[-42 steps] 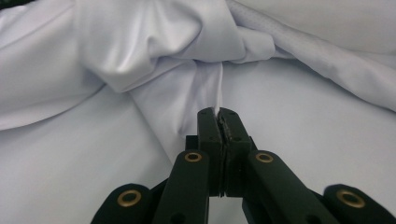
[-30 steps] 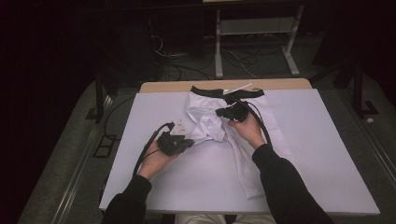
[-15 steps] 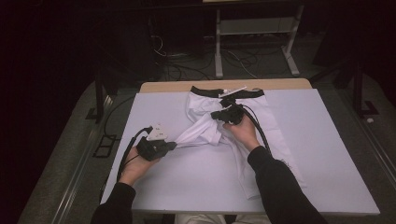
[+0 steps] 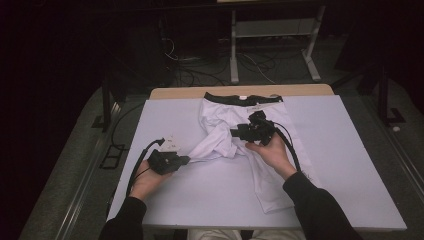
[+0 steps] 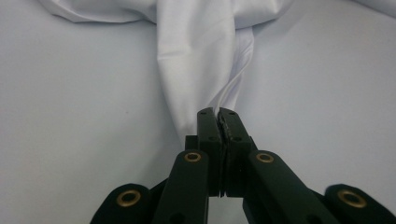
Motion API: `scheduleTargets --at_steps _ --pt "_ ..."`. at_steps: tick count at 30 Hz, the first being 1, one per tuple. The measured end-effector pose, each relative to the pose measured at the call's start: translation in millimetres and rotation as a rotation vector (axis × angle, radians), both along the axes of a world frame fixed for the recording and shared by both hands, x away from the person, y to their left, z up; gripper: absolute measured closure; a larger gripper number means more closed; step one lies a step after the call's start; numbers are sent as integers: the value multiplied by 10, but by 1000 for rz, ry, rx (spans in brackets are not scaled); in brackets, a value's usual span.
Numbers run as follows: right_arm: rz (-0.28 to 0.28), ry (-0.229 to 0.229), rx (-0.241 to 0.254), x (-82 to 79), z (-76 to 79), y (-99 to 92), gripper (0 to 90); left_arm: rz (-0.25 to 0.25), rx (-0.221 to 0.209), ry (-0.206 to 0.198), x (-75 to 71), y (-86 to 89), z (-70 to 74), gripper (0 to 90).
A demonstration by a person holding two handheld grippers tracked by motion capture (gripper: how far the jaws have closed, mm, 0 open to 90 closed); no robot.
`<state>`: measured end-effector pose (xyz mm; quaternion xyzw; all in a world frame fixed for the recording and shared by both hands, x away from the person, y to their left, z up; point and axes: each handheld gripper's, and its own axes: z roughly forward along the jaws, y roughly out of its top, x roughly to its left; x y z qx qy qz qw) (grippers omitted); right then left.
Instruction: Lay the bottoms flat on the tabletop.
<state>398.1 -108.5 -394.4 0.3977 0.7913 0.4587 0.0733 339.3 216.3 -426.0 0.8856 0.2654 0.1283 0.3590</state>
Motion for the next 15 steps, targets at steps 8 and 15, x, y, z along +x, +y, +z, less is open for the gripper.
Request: scheduleTargets --at_steps 8,15 --pt "58 46 -11 -301 -189 -48 564 -4 3 9 -15 -2 -28 884" --pt "92 97 -50 -385 -378 -3 588 -4 3 12 -15 -2 -35 883"
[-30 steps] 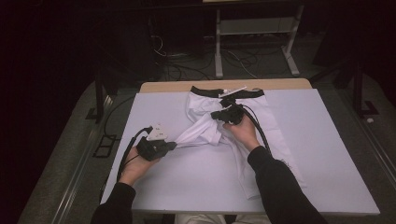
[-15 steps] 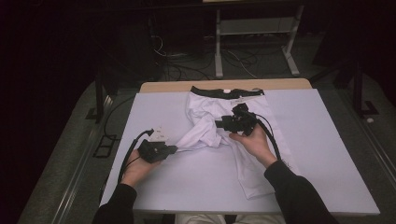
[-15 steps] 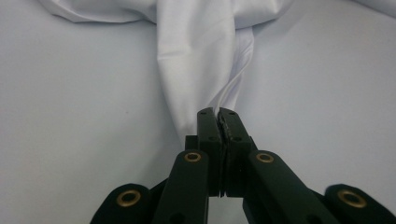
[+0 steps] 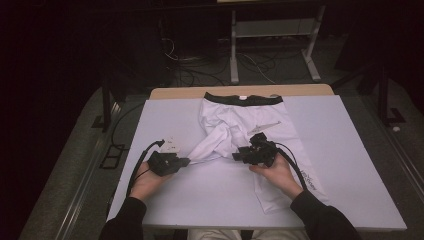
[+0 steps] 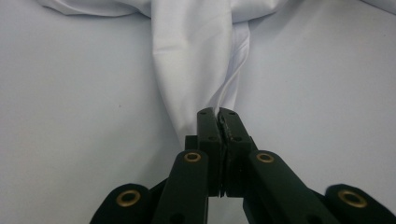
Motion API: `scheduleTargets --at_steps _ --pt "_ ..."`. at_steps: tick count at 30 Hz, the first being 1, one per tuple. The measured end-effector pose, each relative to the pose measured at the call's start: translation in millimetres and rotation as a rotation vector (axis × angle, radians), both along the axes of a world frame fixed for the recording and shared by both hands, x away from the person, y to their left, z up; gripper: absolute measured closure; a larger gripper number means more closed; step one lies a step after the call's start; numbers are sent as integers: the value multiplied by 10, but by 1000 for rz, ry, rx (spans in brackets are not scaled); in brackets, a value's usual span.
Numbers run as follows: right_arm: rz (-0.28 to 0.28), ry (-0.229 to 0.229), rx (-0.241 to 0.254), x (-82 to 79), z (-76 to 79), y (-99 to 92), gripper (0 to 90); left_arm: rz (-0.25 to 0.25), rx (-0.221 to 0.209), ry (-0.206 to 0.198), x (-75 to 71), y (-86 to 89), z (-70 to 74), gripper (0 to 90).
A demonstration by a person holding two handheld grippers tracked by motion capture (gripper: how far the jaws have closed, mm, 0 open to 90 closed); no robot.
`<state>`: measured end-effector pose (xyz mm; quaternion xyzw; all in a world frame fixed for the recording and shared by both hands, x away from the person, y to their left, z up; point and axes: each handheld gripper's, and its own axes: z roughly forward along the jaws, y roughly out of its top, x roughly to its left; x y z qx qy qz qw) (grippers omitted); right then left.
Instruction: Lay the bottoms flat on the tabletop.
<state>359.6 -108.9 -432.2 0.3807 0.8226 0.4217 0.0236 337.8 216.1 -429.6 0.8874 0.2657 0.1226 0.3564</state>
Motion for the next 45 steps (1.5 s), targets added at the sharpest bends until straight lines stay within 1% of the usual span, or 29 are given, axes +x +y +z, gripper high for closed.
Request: scheduleTargets --at_steps 4,5,9,10,11,14,17,18,22,23,24,25,28,30,31,33,35,37,38,40,41,42,44,45 --pt "18 17 -19 7 -112 76 590 -2 -2 -1 -3 -3 -3 883" --pt "21 22 -16 13 -133 98 595 -2 -2 -1 -3 -4 -4 883" --pt "28 22 -24 54 -193 199 625 -5 6 3 1 -8 -11 883" --pt "30 25 -34 79 -209 227 661 -6 6 3 1 -8 -13 883" --pt "33 29 -33 93 -217 241 718 -8 8 4 0 -9 -14 883" --pt "58 43 -14 132 -209 263 861 -8 4 4 -5 -7 -10 883" --pt "87 55 8 134 -128 259 880 -11 2 -1 -8 7 6 883" --pt "94 54 11 129 -97 254 882 -9 -8 -2 -11 12 11 883" --pt "117 35 34 98 119 208 883 -8 -25 -19 -40 51 73 883" --pt "120 22 42 94 190 188 883 -10 -28 -24 -48 59 86 883" --pt "122 14 45 93 234 173 883 -16 -29 -38 -62 70 105 883" --pt "121 6 50 94 300 154 883 -16 -27 -44 -72 76 118 880" --pt "119 -12 68 113 413 110 883 -22 -38 -56 -96 105 155 880" --pt "109 -18 76 138 450 86 883 -19 -44 -54 -99 118 158 880" --pt "104 -13 78 153 450 78 883 -20 -38 -53 -98 122 154 880" --pt "96 2 66 189 401 75 883 -21 -31 -50 -92 128 137 880" --pt "85 35 41 224 289 92 883 -25 -26 -42 -90 136 116 880" --pt "73 53 21 251 187 105 882 -32 -20 -32 -88 142 94 880" --pt "65 60 7 269 132 114 882 -35 -18 -29 -87 143 82 880" --pt "41 58 -22 306 41 133 881 -39 -3 -19 -88 135 59 880" --pt "29 68 -15 338 -8 140 880 -43 1 -18 -89 131 54 880" --pt "21 69 -10 356 -33 144 878 -47 2 -14 -90 127 48 880" --pt "4 54 -12 390 -78 162 865 -52 8 -10 -91 114 38 880" --pt "-4 54 -9 401 -94 170 854 -56 11 -8 -91 108 32 880"
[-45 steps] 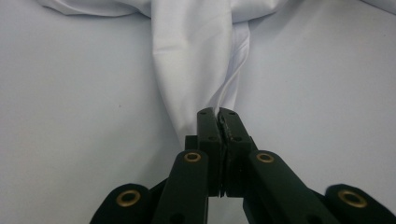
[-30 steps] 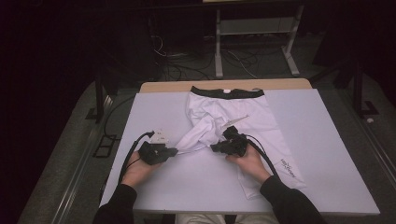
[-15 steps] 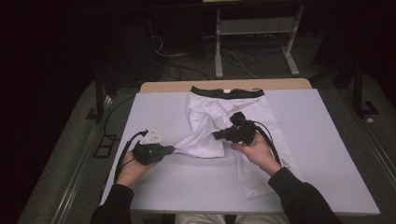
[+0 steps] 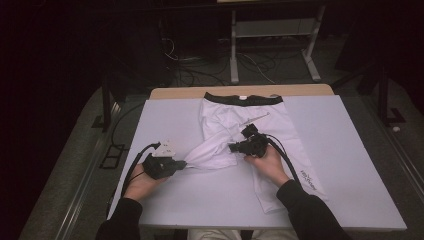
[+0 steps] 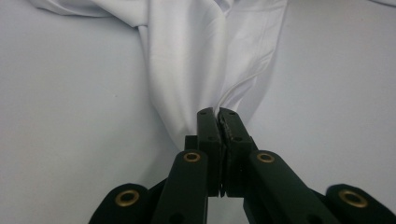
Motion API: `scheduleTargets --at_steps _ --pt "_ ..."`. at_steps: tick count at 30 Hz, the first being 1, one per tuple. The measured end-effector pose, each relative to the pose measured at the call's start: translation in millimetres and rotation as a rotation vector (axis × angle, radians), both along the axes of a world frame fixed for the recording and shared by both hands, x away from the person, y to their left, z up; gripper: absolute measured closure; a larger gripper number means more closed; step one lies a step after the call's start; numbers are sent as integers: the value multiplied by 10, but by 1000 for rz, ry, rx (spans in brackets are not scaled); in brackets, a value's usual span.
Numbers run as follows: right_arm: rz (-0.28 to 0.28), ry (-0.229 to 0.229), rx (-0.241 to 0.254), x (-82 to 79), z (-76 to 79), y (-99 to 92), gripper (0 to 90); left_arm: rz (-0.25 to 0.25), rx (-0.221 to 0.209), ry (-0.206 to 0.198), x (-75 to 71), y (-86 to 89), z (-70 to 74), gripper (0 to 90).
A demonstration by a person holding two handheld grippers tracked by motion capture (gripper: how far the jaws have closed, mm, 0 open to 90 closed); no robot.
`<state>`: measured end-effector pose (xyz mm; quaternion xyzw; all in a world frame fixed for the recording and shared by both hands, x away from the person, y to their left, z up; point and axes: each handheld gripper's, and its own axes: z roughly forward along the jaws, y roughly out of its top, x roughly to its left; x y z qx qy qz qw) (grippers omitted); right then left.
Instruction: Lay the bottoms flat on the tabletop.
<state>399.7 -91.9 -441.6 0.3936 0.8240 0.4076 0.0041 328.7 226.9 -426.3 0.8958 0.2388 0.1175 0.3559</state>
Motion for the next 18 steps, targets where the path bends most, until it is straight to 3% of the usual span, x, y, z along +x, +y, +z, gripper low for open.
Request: scheduleTargets --at_steps 6,12,18 --pt "-16 7 3 -33 -26 -9 722 -9 21 9 -5 -20 -24 879" --pt "-27 16 29 -199 -23 -112 691 -10 24 11 -11 -28 -29 880" --pt "-16 47 18 -320 -23 -157 692 -15 28 14 -14 -43 -34 880"
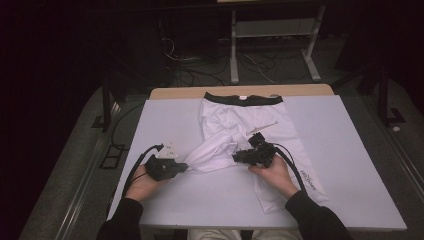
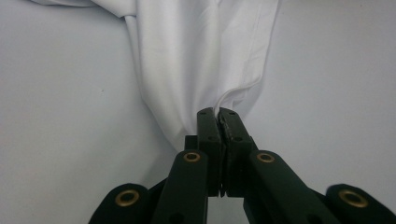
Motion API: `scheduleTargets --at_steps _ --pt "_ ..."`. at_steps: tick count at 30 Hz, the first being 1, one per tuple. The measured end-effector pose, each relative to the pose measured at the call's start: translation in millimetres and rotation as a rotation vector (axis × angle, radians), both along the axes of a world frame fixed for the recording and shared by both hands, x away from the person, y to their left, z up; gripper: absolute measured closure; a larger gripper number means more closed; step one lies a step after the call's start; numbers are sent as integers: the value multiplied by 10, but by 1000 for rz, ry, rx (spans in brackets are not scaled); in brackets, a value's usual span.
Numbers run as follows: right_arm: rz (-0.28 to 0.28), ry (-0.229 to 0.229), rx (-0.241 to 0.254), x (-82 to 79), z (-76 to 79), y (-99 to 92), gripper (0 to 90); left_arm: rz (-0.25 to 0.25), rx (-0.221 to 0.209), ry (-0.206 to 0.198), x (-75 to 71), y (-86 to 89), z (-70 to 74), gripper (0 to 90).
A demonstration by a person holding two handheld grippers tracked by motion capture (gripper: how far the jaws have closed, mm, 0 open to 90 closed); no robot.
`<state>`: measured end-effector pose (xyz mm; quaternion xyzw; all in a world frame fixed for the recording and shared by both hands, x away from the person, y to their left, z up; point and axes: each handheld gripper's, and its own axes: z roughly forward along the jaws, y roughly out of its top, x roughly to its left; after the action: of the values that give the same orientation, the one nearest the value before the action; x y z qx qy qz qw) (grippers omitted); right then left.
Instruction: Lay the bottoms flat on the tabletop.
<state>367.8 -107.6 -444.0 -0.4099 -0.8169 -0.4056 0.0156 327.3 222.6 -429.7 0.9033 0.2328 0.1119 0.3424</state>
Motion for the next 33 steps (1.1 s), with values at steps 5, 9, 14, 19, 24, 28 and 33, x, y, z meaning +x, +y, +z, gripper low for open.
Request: scheduleTargets --at_steps 5,9,14,19,24,28,33 --pt "8 32 -17 -48 -7 10 696 1 -1 8 -2 -2 -8 880" --pt "9 50 -35 -61 -25 43 696 -6 4 11 -4 0 -24 879" --pt "-8 47 -56 -54 -77 95 687 -2 -2 15 -4 5 -28 879" --pt "-30 29 -53 -84 -81 135 648 -9 -1 20 -6 -3 -34 879" --pt "-32 -24 -94 -131 -74 213 622 -10 0 18 -15 -11 -32 878" --pt "-48 -95 -148 -193 -81 284 670 -12 -1 18 -13 -12 -33 878" --pt "-69 -134 -171 -215 -98 280 789 -13 0 24 -12 -15 -41 879"
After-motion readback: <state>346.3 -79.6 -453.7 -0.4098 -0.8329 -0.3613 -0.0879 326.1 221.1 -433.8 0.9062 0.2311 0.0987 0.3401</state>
